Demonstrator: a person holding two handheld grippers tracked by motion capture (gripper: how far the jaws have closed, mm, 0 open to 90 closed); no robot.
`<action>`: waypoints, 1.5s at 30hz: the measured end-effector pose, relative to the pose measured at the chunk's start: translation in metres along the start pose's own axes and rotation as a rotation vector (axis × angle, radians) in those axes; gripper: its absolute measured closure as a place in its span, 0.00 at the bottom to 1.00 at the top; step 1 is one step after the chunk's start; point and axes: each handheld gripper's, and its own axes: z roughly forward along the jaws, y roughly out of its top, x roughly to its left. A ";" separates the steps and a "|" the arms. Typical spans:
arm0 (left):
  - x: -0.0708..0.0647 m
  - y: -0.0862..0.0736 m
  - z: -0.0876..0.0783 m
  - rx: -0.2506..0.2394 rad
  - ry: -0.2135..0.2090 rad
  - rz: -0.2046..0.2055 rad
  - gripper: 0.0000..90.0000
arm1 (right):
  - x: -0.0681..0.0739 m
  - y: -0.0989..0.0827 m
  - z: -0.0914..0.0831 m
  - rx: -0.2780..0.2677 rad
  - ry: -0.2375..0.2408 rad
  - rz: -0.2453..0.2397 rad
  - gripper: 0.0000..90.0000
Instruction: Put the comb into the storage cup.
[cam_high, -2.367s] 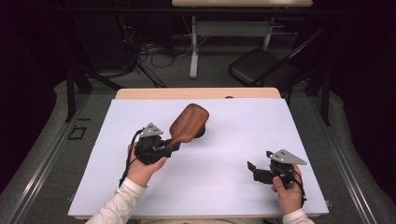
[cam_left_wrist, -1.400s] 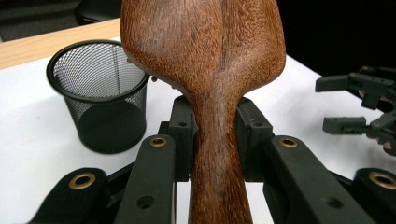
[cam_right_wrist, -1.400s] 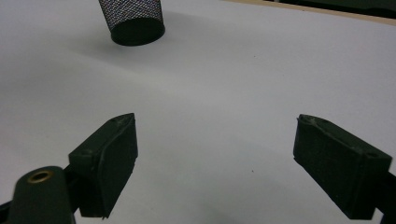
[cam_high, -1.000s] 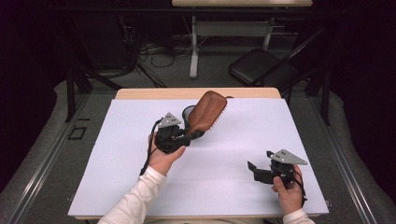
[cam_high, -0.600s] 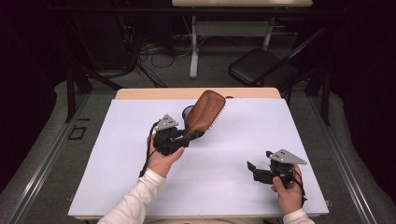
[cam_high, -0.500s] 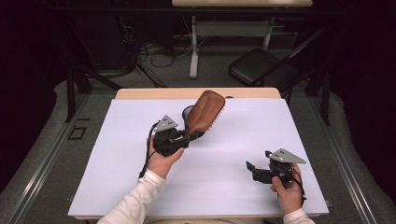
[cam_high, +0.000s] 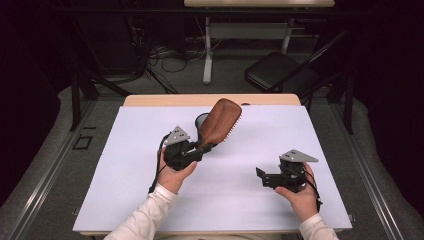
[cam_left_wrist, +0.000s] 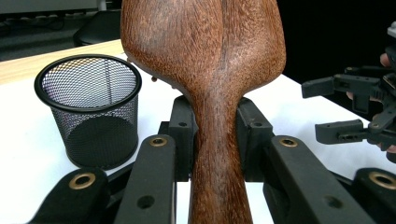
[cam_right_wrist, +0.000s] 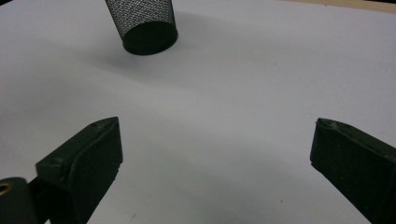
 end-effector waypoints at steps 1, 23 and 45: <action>0.000 0.000 0.000 -0.001 0.000 0.000 0.80 | 0.001 0.004 0.001 -0.002 0.005 0.001 0.02; 0.005 -0.001 -0.003 -0.005 0.017 -0.008 0.80 | 0.020 0.061 0.018 -0.052 0.071 0.008 0.05; 0.005 -0.005 0.000 0.002 0.032 0.007 0.80 | 0.018 0.087 0.026 -0.047 0.161 0.112 0.11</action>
